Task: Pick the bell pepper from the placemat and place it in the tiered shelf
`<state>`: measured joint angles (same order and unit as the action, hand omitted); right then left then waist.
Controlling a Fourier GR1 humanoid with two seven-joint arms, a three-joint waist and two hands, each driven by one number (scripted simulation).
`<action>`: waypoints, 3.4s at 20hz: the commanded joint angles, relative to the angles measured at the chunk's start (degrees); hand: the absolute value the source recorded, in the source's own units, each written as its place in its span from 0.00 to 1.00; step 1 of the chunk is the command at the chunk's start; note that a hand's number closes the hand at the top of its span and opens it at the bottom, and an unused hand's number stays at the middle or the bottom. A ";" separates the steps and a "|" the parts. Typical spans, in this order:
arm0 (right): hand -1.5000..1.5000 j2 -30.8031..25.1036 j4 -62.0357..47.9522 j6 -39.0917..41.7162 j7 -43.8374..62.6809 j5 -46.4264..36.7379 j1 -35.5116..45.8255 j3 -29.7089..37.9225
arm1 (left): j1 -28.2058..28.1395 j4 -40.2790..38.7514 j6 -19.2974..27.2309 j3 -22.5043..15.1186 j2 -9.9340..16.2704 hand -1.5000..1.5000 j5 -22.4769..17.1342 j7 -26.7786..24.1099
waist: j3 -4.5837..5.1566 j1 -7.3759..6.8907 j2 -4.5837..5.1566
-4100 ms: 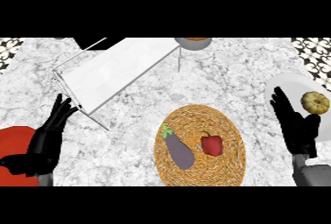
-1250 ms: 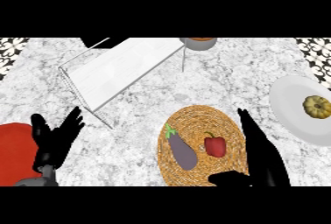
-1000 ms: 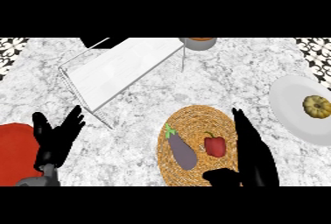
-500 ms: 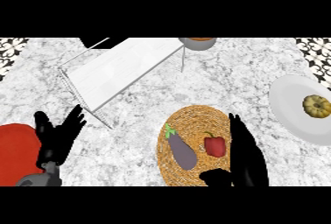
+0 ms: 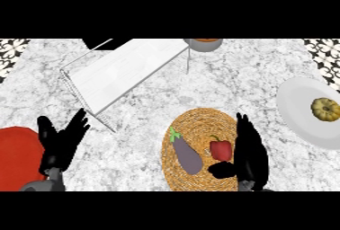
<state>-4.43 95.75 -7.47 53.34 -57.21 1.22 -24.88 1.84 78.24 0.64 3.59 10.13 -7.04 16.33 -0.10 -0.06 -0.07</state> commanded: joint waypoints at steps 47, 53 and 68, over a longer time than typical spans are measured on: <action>1.00 4.43 13.11 27.98 -17.89 32.56 42.01 -2.58 | 2.18 -0.30 -3.00 3.45 0.66 0.50 0.36 2.31 | 0.13 0.02 -0.10; 1.00 4.43 5.78 26.38 -10.54 38.67 57.70 5.44 | -3.96 1.30 -4.17 1.39 -1.23 0.50 1.28 -1.44 | 0.16 -0.88 0.00; 1.00 -0.96 -27.98 25.55 -24.27 38.92 81.08 24.81 | 2.21 -0.17 -0.44 0.67 -3.20 0.50 3.35 1.61 | 0.16 -1.10 0.43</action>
<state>-2.43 76.51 17.68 36.04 -18.13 78.79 -3.52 3.09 78.42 -1.69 5.54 8.79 -5.13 17.95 0.07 -1.11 0.17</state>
